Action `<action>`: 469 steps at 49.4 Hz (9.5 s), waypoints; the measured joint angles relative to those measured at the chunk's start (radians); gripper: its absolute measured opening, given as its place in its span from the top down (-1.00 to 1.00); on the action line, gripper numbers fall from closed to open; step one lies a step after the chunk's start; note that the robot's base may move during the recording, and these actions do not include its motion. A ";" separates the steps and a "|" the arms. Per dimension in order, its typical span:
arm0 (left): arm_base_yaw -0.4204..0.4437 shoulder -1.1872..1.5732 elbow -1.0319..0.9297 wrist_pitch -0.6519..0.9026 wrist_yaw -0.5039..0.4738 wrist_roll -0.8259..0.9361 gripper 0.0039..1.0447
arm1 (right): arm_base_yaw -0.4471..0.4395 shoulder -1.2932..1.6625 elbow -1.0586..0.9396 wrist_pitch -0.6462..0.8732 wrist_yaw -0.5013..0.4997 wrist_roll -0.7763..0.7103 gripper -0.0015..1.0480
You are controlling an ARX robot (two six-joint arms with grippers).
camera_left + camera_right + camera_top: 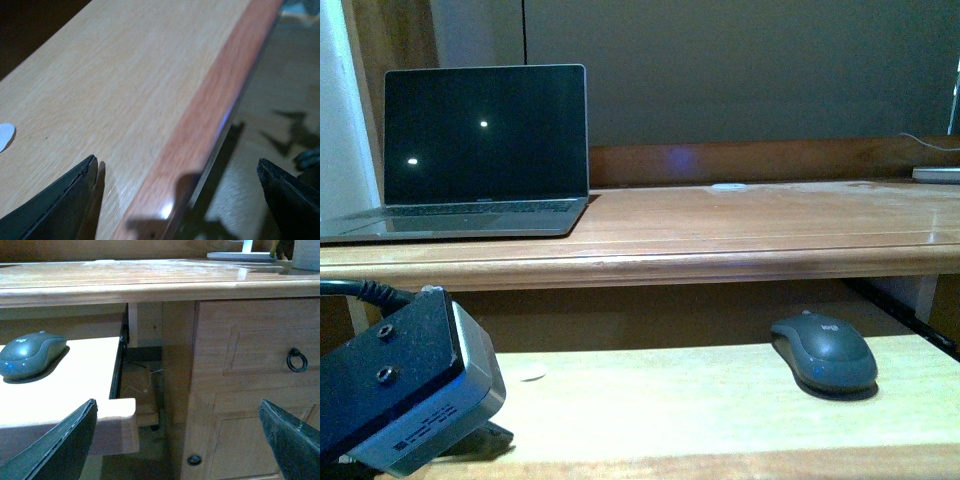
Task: Place mouse
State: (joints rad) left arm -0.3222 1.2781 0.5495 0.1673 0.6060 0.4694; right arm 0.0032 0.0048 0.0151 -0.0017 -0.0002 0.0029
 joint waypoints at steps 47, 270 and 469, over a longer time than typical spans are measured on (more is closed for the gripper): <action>-0.307 -0.939 -0.270 -0.220 -1.233 -0.674 -0.65 | 0.000 0.000 0.000 0.000 -0.001 0.000 -0.86; 0.317 -1.273 -0.541 -0.167 -0.608 -0.479 -0.86 | 0.625 1.898 1.597 -0.073 0.621 -0.045 -0.05; 0.317 -1.273 -0.541 -0.167 -0.608 -0.479 -0.86 | 0.447 1.735 0.764 0.679 0.213 -0.117 -0.86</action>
State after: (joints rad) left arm -0.0055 0.0055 0.0090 0.0002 -0.0025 -0.0093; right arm 0.4503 1.7393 0.7792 0.6777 0.2127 -0.1146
